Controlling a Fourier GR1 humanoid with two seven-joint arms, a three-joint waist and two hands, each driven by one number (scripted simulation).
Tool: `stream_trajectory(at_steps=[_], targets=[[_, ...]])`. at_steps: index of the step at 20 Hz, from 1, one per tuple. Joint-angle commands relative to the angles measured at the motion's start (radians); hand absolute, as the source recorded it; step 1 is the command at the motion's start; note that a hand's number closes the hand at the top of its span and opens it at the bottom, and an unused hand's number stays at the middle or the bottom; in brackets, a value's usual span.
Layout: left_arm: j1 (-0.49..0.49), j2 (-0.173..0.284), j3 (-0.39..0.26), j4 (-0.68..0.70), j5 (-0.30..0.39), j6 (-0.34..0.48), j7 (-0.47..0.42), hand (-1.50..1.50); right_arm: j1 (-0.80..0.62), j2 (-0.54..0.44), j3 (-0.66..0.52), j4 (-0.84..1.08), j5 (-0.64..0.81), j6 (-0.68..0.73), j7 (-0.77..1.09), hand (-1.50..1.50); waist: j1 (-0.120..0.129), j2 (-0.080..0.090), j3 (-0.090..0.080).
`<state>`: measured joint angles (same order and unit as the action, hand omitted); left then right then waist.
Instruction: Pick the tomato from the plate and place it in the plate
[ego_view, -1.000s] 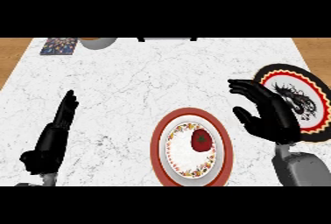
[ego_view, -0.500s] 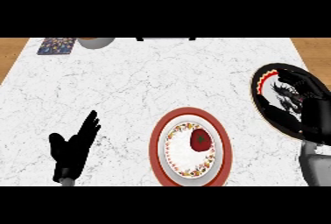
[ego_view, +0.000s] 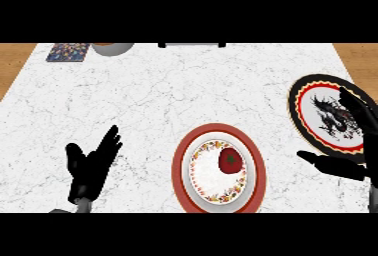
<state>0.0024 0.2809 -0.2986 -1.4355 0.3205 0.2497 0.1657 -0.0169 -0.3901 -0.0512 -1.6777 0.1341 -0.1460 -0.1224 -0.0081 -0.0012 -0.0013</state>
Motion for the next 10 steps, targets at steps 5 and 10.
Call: stream_trajectory(at_steps=[5, 10], targets=[[0.022, -0.003, 0.004, 0.016, -0.011, -0.020, -0.025, 0.00, 0.013, -0.156, 0.183, -0.200, 0.158, 0.199, 0.361, -1.50, 0.005, -0.003, -0.001], [0.044, 0.038, 0.051, -0.010, 0.018, -0.080, -0.023, 0.00, -0.067, -0.085, 0.310, -0.235, 0.288, 0.221, 0.595, -1.50, 0.016, -0.001, 0.000]])
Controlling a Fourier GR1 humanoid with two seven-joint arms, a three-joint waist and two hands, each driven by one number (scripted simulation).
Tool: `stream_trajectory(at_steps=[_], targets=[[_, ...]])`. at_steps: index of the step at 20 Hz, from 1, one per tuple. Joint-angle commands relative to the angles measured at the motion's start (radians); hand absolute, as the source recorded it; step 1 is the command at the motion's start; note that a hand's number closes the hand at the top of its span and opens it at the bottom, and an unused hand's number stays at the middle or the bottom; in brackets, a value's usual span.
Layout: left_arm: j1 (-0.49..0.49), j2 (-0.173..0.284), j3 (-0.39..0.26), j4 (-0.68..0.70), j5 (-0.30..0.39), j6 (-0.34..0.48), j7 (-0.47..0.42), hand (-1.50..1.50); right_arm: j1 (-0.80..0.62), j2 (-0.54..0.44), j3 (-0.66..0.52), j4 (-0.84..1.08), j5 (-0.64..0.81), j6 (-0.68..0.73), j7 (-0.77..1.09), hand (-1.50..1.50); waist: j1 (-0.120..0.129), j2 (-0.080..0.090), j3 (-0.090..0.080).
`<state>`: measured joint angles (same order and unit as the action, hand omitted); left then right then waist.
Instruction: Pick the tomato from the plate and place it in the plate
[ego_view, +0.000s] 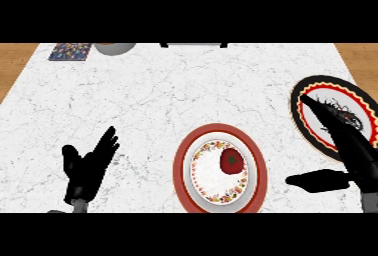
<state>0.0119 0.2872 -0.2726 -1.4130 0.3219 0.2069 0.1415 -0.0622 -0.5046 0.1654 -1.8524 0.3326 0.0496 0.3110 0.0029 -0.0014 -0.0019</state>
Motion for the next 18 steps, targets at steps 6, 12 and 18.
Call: stream_trajectory(at_steps=[6, 12, 18], targets=[[-0.039, -0.044, 0.040, 0.040, -0.031, -0.015, 0.042, 0.00, -0.085, 0.144, 0.163, 0.007, 0.211, 0.064, 0.238, -1.50, -0.001, 0.002, 0.002], [-0.001, -0.028, 0.074, 0.022, -0.044, -0.064, 0.002, 0.00, -0.019, 0.174, 0.202, 0.000, 0.282, 0.108, 0.282, -1.50, -0.005, 0.001, 0.002], [-0.011, -0.091, 0.082, 0.033, -0.090, -0.054, 0.011, 0.00, -0.074, 0.327, 0.244, 0.129, 0.342, 0.103, 0.289, -1.50, -0.002, 0.001, 0.002]])
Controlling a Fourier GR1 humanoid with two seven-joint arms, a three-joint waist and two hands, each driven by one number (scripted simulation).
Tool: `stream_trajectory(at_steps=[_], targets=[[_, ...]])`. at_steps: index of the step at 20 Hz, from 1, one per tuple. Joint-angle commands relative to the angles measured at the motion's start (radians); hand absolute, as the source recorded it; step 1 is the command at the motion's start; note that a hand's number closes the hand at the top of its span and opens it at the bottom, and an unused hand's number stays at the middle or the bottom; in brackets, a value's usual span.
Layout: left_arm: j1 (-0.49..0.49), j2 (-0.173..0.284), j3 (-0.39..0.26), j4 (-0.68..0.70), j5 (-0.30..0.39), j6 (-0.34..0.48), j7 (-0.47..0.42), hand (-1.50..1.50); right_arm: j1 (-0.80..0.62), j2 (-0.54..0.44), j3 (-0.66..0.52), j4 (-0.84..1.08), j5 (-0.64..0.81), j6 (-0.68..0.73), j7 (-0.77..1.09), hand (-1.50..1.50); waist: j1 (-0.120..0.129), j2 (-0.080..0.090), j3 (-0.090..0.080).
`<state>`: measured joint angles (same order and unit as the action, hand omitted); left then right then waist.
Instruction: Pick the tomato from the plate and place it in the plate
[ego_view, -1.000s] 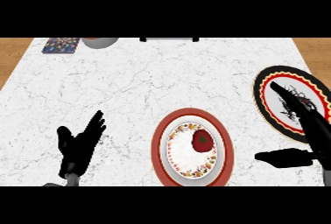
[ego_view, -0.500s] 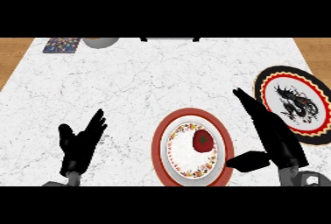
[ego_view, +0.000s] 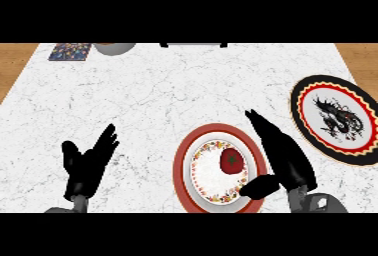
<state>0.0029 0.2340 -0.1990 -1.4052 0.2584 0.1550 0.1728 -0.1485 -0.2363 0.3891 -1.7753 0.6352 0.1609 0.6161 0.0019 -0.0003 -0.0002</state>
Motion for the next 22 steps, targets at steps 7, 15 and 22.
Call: stream_trajectory(at_steps=[7, 15, 22], targets=[[-0.003, -0.032, 0.072, 0.078, -0.024, -0.085, -0.036, 0.00, 0.066, 0.088, 0.046, -0.001, 0.132, 0.005, 0.005, -1.50, -0.003, 0.000, 0.000], [0.047, -0.079, 0.048, -0.010, -0.087, -0.059, -0.003, 0.00, 0.031, 0.135, 0.033, 0.179, 0.264, -0.045, -0.030, -1.50, 0.000, 0.000, 0.000], [0.055, -0.097, 0.051, -0.065, -0.138, -0.058, 0.047, 0.00, -0.007, 0.213, 0.017, 0.293, 0.307, -0.048, -0.054, -1.50, 0.001, 0.000, 0.000]])
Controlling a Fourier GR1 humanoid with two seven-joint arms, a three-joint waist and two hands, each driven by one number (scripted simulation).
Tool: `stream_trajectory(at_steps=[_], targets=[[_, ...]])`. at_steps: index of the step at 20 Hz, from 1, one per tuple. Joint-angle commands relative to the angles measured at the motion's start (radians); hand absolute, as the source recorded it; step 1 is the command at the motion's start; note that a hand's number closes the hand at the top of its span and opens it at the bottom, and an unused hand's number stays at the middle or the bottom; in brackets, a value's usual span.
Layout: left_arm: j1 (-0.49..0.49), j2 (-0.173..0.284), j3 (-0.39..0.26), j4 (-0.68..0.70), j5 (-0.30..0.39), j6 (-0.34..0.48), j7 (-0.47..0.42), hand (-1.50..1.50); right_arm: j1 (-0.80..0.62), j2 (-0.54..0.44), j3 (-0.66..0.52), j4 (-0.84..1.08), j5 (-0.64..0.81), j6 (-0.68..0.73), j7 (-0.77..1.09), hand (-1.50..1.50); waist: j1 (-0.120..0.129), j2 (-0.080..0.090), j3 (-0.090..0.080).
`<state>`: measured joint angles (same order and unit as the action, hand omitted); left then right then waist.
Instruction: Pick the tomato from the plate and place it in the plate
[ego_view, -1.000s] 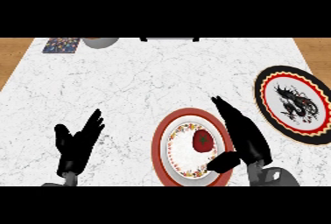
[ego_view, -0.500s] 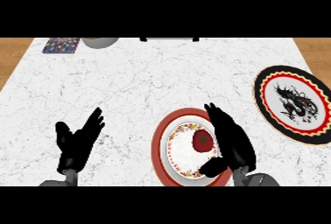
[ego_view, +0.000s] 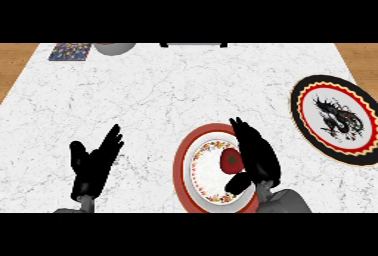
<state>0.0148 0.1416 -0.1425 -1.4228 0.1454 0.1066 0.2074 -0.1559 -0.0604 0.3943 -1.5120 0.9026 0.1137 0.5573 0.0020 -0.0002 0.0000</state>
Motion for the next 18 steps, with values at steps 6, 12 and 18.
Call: stream_trajectory(at_steps=[6, 12, 18], targets=[[-0.009, -0.011, 0.037, 0.004, -0.005, -0.018, 0.001, 0.00, -0.034, 0.005, 0.015, 0.214, 0.045, 0.009, -0.130, 1.50, 0.003, 0.001, 0.000], [-0.048, -0.049, 0.037, -0.007, -0.040, 0.004, 0.052, 0.00, -0.109, 0.052, -0.021, 0.310, 0.128, -0.073, -0.170, 1.50, 0.001, 0.001, 0.000], [-0.002, -0.014, 0.069, -0.040, -0.007, -0.063, 0.047, 0.00, -0.035, 0.042, 0.040, 0.107, 0.226, -0.109, -0.127, 1.50, -0.001, -0.001, 0.000]])
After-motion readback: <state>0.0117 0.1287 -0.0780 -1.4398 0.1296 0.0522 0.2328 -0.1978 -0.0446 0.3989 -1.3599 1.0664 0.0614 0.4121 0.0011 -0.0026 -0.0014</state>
